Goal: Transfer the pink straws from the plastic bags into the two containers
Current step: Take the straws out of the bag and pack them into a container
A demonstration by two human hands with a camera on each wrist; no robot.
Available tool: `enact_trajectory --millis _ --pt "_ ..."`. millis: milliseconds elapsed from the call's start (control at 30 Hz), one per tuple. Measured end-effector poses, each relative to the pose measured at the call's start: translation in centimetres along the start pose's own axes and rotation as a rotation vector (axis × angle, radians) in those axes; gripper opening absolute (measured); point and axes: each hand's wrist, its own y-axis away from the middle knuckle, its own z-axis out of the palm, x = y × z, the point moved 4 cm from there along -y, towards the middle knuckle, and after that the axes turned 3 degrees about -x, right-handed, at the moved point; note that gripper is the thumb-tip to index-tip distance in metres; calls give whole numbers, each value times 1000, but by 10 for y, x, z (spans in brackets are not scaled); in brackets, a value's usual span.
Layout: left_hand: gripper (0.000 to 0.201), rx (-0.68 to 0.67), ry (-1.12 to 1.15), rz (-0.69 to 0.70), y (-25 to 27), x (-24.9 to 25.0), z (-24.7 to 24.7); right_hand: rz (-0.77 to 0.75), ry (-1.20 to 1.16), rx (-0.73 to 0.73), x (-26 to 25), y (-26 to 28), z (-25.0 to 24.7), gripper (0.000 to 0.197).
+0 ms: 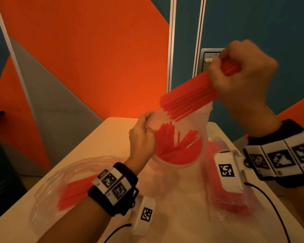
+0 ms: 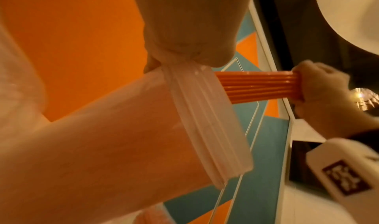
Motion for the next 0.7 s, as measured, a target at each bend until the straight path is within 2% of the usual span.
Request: enact_trajectory --millis 67,200,500,567,700 --pt "53 28 -1 1 6 -5 0 -57 -10 0 -7 4 -4 23" --pt "53 52 4 -25 9 -13 -2 -132 -39 -41 -17 16 -3 22" --pt "54 19 74 -3 17 -14 -4 -403 -11 -301 -26 67 36 19" --pt "56 11 84 -3 19 -15 -4 -430 12 -383 -23 85 47 16" --pt "57 1 80 30 25 -12 -2 -402 38 -681 -14 122 78 17"
